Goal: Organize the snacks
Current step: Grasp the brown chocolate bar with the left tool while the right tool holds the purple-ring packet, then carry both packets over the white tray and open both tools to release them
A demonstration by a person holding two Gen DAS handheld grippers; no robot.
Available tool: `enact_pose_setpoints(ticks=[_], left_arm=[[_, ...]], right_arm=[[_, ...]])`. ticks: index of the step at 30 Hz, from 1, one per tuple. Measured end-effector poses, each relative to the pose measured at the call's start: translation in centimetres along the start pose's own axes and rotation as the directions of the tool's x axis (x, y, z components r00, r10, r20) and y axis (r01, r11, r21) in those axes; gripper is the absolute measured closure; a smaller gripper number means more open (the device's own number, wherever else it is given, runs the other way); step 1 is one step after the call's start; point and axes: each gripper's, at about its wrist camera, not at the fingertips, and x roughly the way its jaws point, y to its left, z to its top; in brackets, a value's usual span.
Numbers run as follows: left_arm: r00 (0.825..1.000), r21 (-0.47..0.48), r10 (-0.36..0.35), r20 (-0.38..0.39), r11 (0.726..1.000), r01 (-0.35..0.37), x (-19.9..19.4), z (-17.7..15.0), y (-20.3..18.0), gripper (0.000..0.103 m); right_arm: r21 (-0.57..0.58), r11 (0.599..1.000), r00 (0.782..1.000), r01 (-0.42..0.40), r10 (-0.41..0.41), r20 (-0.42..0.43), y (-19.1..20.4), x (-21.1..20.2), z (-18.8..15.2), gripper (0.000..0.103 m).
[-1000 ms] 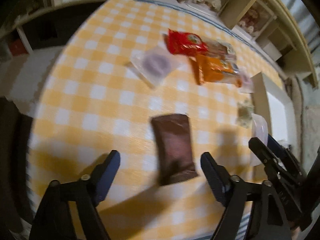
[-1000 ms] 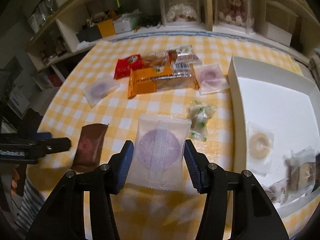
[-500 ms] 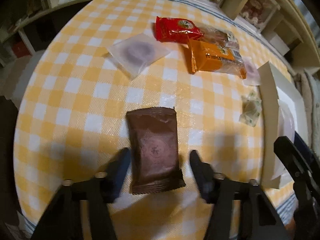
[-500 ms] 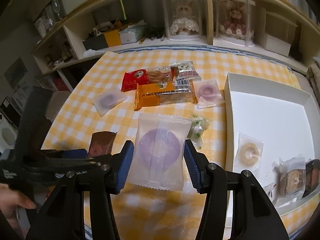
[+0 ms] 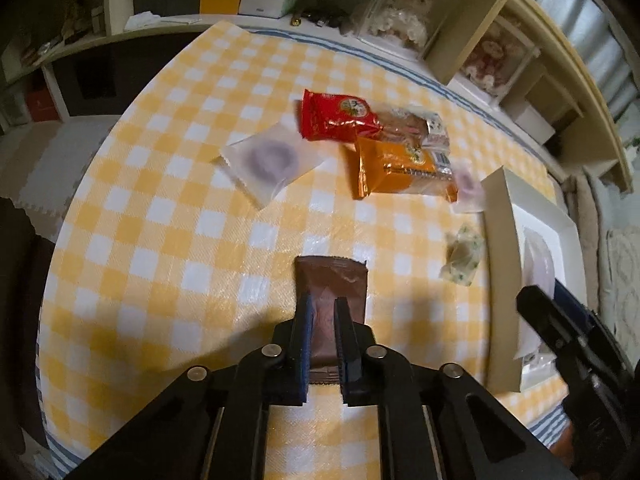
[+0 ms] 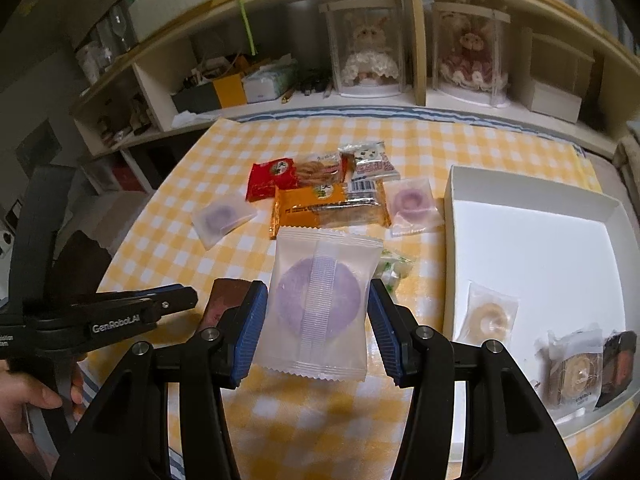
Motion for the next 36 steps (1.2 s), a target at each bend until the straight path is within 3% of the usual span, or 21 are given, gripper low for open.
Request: enact_pose_setpoints(ticks=[3, 4, 11, 16, 23, 26, 31, 36], left_arm=[[1.000, 0.024, 0.015, -0.027, 1.000, -0.014, 0.7, -0.3, -0.5, 0.062], [0.999, 0.036, 0.022, -0.034, 0.999, -0.020, 1.0, -0.4, -0.8, 0.059], [0.994, 0.098, 0.083, -0.072, 0.992, -0.076, 3.6, -1.0, -2.7, 0.059], [0.992, 0.131, 0.109, -0.059, 0.986, -0.101, 4.7, -1.3, -3.8, 0.050], [0.987, 0.183, 0.154, -0.037, 0.972, -0.145, 5.4, -1.9, -4.7, 0.051], [0.984, 0.208, 0.179, -0.023, 0.963, -0.171, 5.5, -2.0, -5.1, 0.063], [0.992, 0.175, 0.126, -0.013, 0.977, -0.122, 4.9, -1.5, -4.4, 0.064], [0.995, 0.138, 0.078, 0.062, 0.987, -0.086, 2.6, -0.6, -4.1, 0.064]], right_arm=[[0.020, 1.000, 1.000, -0.006, 0.006, -0.008, -0.4, 0.0, 0.1, 0.051], [0.023, 1.000, 1.000, -0.007, 0.007, -0.010, -0.5, 0.0, 0.1, 0.051], [0.020, 1.000, 1.000, -0.001, 0.001, -0.010, -0.7, -0.1, 0.1, 0.051], [0.019, 1.000, 1.000, 0.000, 0.000, -0.010, -0.7, -0.1, 0.2, 0.051], [0.018, 1.000, 1.000, 0.005, -0.005, -0.007, -0.9, -0.2, 0.4, 0.051], [0.019, 1.000, 1.000, 0.005, -0.005, -0.006, -1.0, -0.2, 0.5, 0.051], [0.015, 1.000, 1.000, 0.005, -0.005, 0.000, -1.1, -0.4, 0.5, 0.051], [0.015, 1.000, 1.000, 0.000, 0.000, 0.015, -1.2, -0.8, 0.8, 0.051]])
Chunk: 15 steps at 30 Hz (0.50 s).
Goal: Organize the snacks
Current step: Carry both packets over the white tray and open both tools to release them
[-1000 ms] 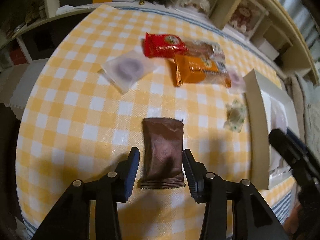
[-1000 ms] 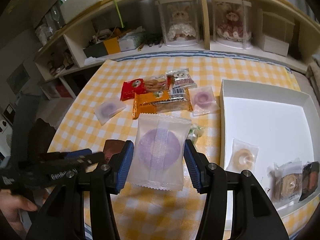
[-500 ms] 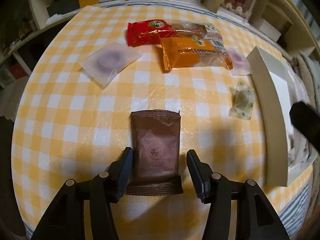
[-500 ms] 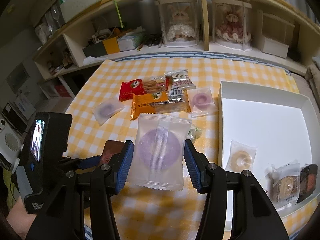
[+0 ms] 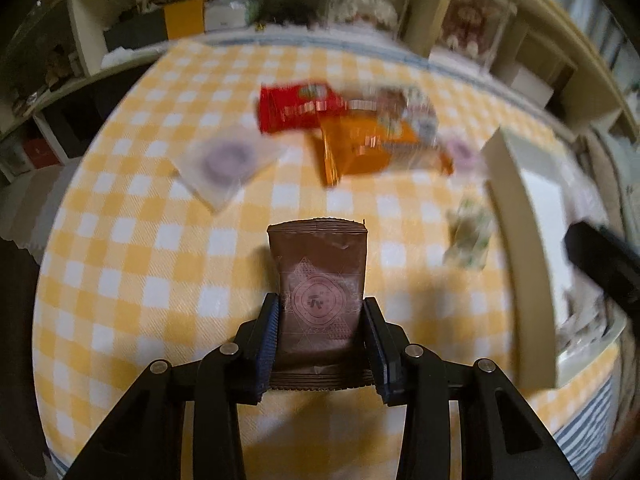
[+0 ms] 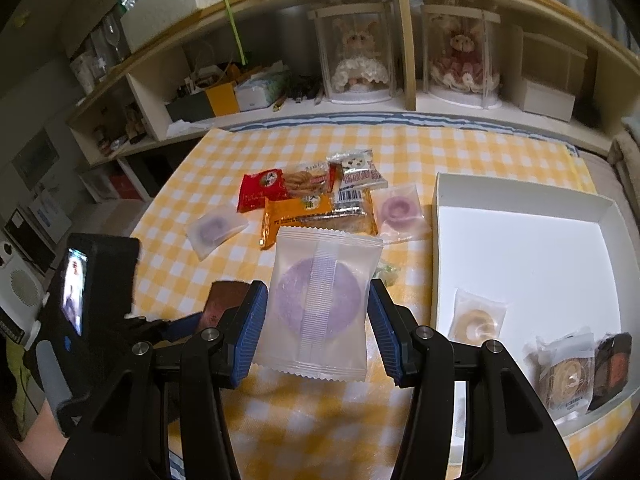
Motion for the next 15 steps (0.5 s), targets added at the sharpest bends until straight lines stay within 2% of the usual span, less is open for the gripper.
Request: enact_pose_setpoints(ticks=[7, 15], left_arm=[[0.994, -0.013, -0.043, 0.105, 0.999, 0.044, -4.3, 1.3, -0.1, 0.064], [0.986, 0.027, -0.068, 0.150, 0.998, 0.065, -7.2, 2.6, -3.4, 0.064]], right_arm=[[-0.012, 1.000, 1.000, -0.014, 0.015, 0.020, -0.7, -0.9, 0.8, 0.051], [-0.049, 0.999, 0.999, 0.010, -0.008, 0.041, -3.4, -3.0, 2.4, 0.051]])
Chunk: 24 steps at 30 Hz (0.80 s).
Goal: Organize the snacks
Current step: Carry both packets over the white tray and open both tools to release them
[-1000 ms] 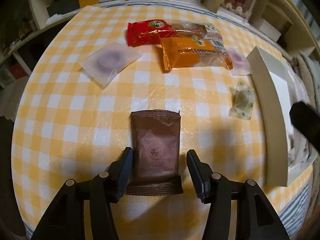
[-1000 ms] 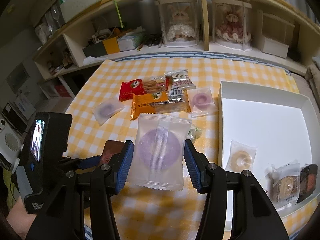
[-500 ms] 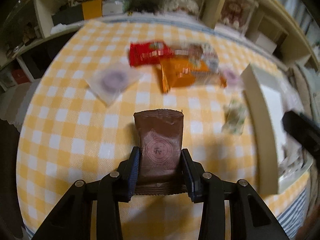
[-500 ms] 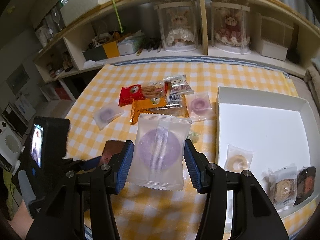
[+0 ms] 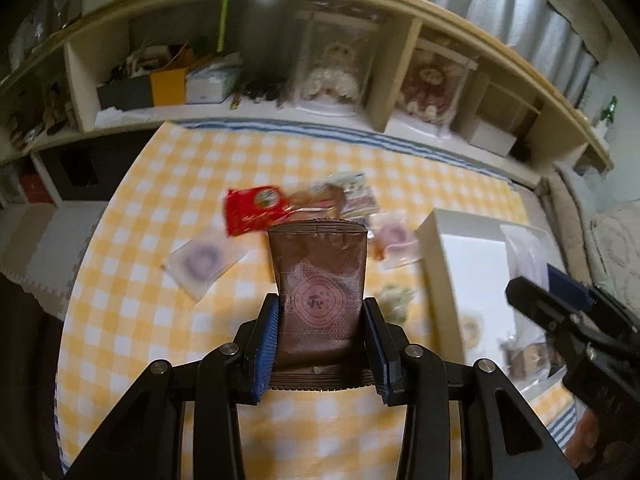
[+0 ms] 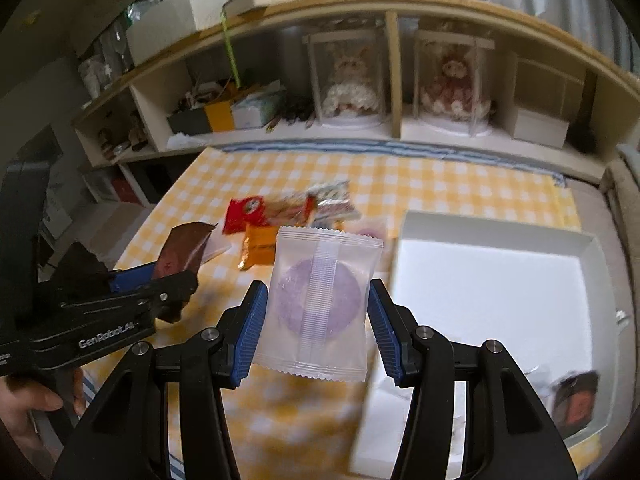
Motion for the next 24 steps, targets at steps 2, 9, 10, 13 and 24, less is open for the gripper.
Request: enact_pose_setpoints(ticks=[2, 9, 10, 13, 24], left_arm=[[1.000, 0.009, -0.006, 0.007, 1.000, 0.006, -0.2, 0.5, -1.3, 0.064], [0.998, 0.047, -0.056, 0.021, 0.997, 0.055, 0.6, 2.1, -7.7, 0.064], [0.998, 0.053, -0.064, 0.018, 0.997, 0.063, 0.9, 2.1, -8.7, 0.064], [0.996, 0.081, -0.084, 0.008, 0.993, 0.083, 2.0, 2.2, -11.9, 0.064], [0.984, 0.113, -0.167, -0.066, 0.978, 0.174, 8.7, 2.5, -22.1, 0.064]], right_arm=[[-0.003, 1.000, 1.000, 0.015, -0.015, 0.011, -1.5, -0.8, 0.5, 0.051], [0.012, 0.997, 0.996, 0.078, -0.078, 0.040, -8.3, -4.1, 0.9, 0.051], [0.019, 0.996, 0.996, 0.082, -0.083, 0.038, -8.9, -4.4, 0.9, 0.051], [0.043, 0.993, 0.994, 0.107, -0.108, 0.031, -12.0, -5.5, 0.6, 0.051], [0.082, 0.979, 0.983, 0.184, -0.183, -0.019, -21.6, -7.4, -1.1, 0.051]])
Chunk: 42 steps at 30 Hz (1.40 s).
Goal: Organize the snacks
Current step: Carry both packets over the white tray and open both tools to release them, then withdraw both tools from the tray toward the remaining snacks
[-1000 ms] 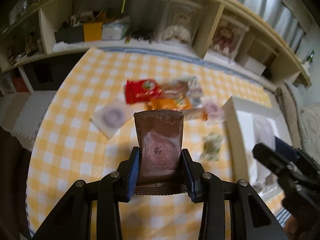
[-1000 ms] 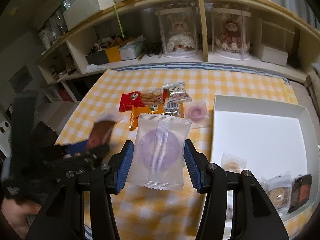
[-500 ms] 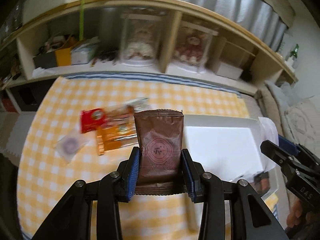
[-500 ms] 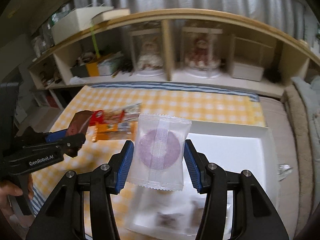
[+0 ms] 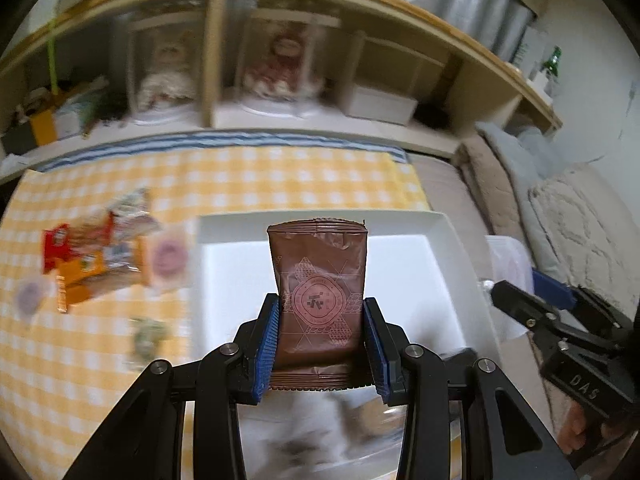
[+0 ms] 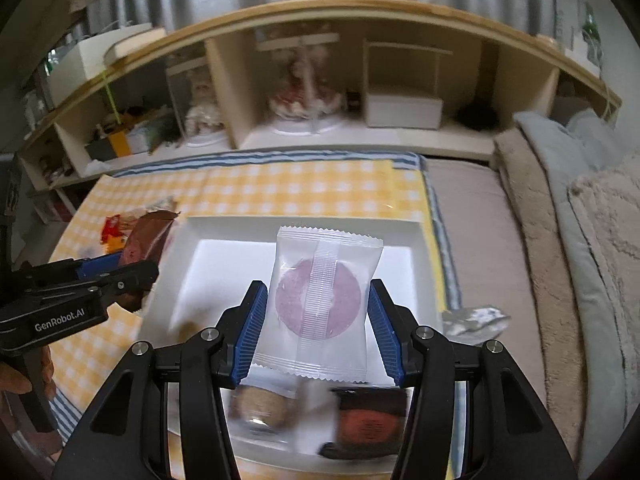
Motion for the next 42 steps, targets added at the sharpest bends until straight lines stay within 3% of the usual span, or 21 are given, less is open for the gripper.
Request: enact_pose_setpoints(ticks=[10, 20, 24, 29, 35, 39, 42], left_arm=[[0.992, -0.062, -0.086, -0.095, 0.995, 0.081, 9.0, 1.0, -3.5, 0.064], [0.975, -0.187, -0.176, -0.133, 0.971, 0.150, 15.6, 2.0, -2.9, 0.063], [0.976, -0.184, -0.172, -0.133, 0.972, 0.147, 16.7, 2.3, -2.2, 0.040], [0.980, -0.155, -0.134, -0.145, 0.982, 0.111, 16.7, 2.0, -1.6, 0.034], [0.983, -0.092, -0.080, -0.163, 0.994, 0.066, 16.1, 1.5, -1.7, 0.014], [0.984, -0.072, -0.064, -0.166, 0.996, 0.052, 15.0, 1.1, -1.9, 0.002], [0.987, -0.045, -0.044, -0.155, 0.998, 0.038, 13.4, 0.6, -2.0, 0.000]], right_arm=[[0.068, 0.997, 0.996, -0.040, 0.046, -0.079, -5.1, 3.2, -1.3, 0.051], [0.153, 0.985, 0.985, -0.078, 0.100, -0.140, -8.2, 7.4, -1.5, 0.050], [0.182, 0.977, 0.979, -0.112, 0.140, -0.150, -9.0, 8.2, -1.2, 0.048], [0.184, 0.978, 0.975, -0.097, 0.131, -0.181, -9.4, 8.5, -1.7, 0.046], [0.179, 0.980, 0.970, -0.088, 0.125, -0.208, -9.6, 8.2, -3.2, 0.043], [0.170, 0.982, 0.970, -0.088, 0.123, -0.209, -9.2, 7.3, -3.9, 0.036], [0.157, 0.984, 0.974, -0.082, 0.113, -0.196, -8.8, 6.3, -4.2, 0.024]])
